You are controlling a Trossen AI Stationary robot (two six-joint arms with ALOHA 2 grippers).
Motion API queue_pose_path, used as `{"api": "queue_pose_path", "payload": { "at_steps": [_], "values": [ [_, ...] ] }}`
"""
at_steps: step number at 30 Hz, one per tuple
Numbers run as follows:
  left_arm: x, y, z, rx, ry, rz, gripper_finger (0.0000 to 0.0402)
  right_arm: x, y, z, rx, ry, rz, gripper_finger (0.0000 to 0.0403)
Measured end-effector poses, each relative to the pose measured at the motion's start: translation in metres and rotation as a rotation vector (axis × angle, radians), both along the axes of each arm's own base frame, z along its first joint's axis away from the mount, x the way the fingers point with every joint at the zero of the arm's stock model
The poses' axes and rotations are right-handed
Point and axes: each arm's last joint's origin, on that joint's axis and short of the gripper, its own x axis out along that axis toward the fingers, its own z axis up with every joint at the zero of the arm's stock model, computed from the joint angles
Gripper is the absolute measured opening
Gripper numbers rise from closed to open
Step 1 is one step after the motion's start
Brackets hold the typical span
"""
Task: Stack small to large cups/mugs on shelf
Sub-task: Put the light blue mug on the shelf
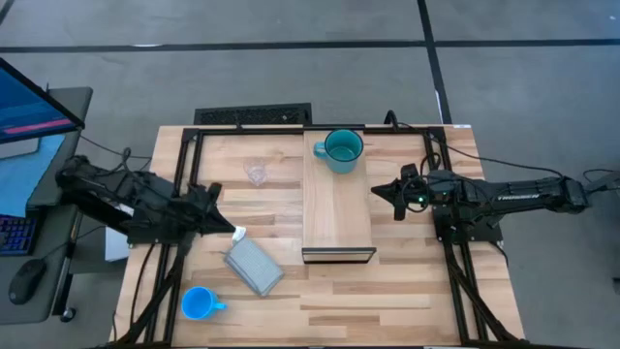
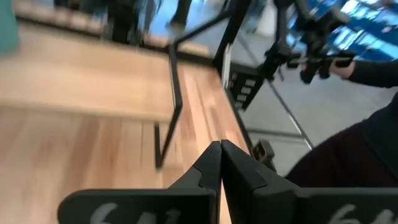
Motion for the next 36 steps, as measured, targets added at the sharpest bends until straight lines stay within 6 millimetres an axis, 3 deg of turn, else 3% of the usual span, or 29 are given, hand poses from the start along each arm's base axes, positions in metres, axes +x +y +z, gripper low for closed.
{"api": "queue_pose_path", "payload": {
  "at_steps": [9,16,20,25,36],
  "values": [
    [0.018,-0.031,-0.013,-0.171,0.305,0.039,0.0,-0.002,0.001,-0.006,-0.015,0.065,0.033,0.0018],
    [0.037,-0.058,-0.026,-0.039,0.405,-0.058,0.0,-0.005,0.001,-0.014,-0.01,0.154,0.034,0.002],
    [0.046,-0.066,-0.035,-0.08,0.537,-0.087,0.0,-0.005,0.001,-0.015,-0.009,0.169,0.034,0.0019],
    [0.054,-0.068,-0.039,-0.136,0.652,-0.037,0.0,-0.005,0.001,-0.015,-0.02,0.171,0.036,0.0021],
    [0.061,-0.053,-0.042,-0.022,0.619,0.022,0.0,-0.005,0.001,-0.015,-0.034,0.167,0.039,0.0023]
  ]
}}
